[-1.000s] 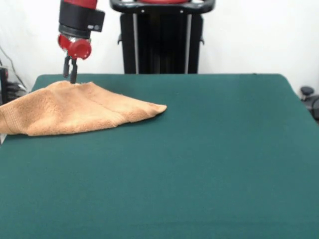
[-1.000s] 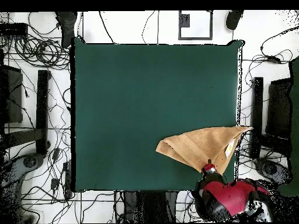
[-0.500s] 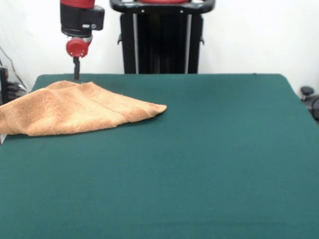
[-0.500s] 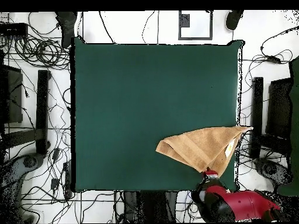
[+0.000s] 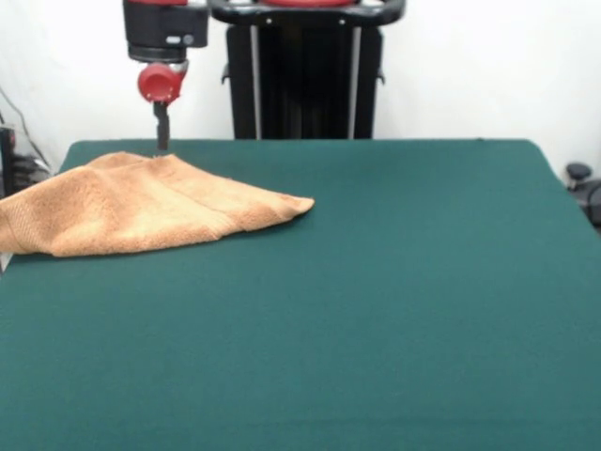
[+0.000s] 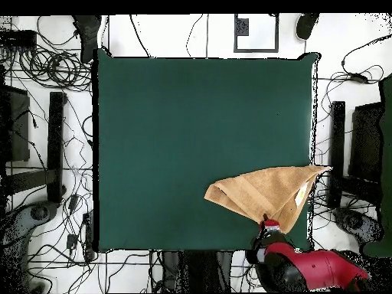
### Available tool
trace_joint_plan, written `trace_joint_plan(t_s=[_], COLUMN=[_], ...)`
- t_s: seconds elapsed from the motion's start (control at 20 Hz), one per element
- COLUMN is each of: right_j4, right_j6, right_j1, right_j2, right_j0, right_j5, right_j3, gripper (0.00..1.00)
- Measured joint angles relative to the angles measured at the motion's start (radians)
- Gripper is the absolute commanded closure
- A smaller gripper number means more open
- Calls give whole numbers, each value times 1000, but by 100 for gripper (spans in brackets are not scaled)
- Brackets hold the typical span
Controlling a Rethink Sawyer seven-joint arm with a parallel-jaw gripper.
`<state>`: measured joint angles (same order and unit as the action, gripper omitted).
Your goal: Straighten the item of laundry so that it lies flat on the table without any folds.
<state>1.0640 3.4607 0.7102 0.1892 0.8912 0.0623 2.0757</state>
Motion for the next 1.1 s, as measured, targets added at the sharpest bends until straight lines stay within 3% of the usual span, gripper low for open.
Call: trace_joint_plan(t_s=[0.55, 1.1], right_j4=[-78, -83], right_j6=[-1, -1], right_j1=[79, 86], right_j2=[134, 156], right_j0=[80, 100], right_j5=[53, 77], right_j3=[71, 73], gripper=[0, 0])
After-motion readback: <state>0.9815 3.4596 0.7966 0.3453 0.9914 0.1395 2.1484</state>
